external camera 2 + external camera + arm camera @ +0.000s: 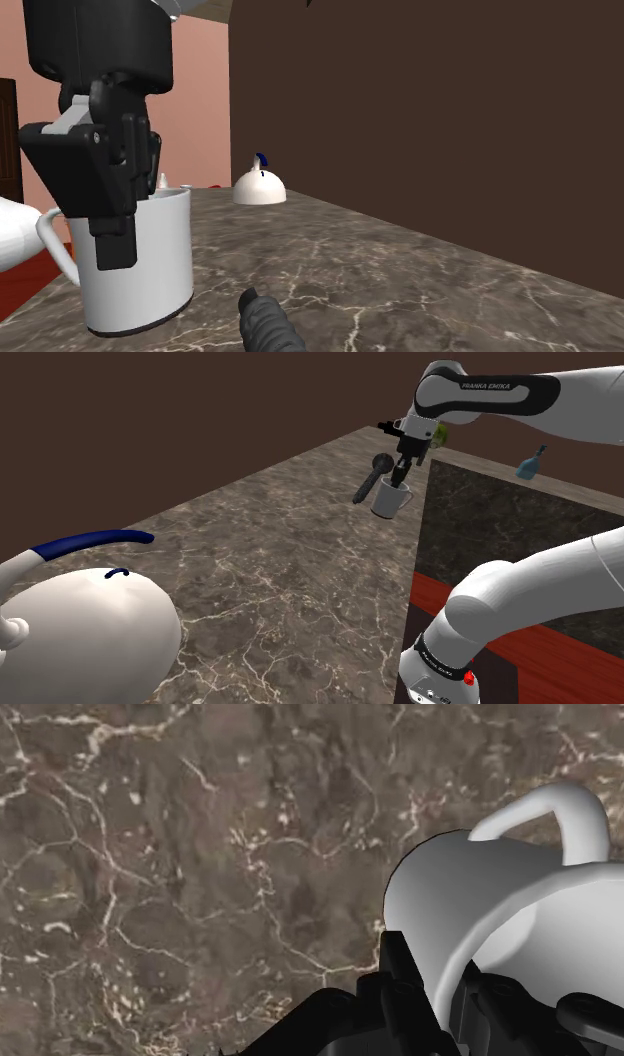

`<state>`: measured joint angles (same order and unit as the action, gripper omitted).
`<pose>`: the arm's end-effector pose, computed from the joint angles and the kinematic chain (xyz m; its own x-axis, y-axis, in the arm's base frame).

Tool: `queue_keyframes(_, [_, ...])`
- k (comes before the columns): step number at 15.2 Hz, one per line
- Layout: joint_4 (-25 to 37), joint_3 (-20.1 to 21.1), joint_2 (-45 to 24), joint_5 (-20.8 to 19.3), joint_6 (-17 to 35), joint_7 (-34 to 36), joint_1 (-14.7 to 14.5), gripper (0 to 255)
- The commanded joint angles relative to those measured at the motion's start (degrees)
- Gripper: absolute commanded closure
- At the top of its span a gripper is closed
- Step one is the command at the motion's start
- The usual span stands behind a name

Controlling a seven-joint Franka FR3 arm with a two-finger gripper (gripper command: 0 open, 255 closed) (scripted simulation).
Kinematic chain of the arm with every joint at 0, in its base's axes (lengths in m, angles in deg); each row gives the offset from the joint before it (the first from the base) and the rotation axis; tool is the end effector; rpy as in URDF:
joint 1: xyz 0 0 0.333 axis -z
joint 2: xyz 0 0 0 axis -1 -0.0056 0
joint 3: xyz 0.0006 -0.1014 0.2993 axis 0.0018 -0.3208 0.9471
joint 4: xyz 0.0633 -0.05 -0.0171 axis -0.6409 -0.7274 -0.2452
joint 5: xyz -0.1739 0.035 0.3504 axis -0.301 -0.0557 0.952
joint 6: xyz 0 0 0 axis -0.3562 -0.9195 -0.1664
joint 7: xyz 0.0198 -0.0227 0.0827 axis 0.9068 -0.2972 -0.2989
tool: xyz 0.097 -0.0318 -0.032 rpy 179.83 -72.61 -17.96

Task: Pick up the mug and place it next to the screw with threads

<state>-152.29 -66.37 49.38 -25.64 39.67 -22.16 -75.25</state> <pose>0.3230 -0.2244 0.5528 0.9969 0.0778 -0.0074 0.0772 -0.9947 -0.0682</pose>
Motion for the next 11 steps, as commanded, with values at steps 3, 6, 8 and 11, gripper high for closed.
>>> queue_keyframes(3, [-1.5, -0.2, 0.1, -0.1, 1.5, -0.1, 0.1, 255])
queue_keyframes(6, [-1.5, -0.2, 0.1, -0.1, 1.5, -0.1, 0.1, 255])
queue_keyframes(8, [-1.5, -0.2, 0.1, -0.1, 1.5, -0.1, 0.1, 255])
queue_keyframes(11, [-1.5, -0.2, 0.1, -0.1, 1.5, -0.1, 0.1, 0])
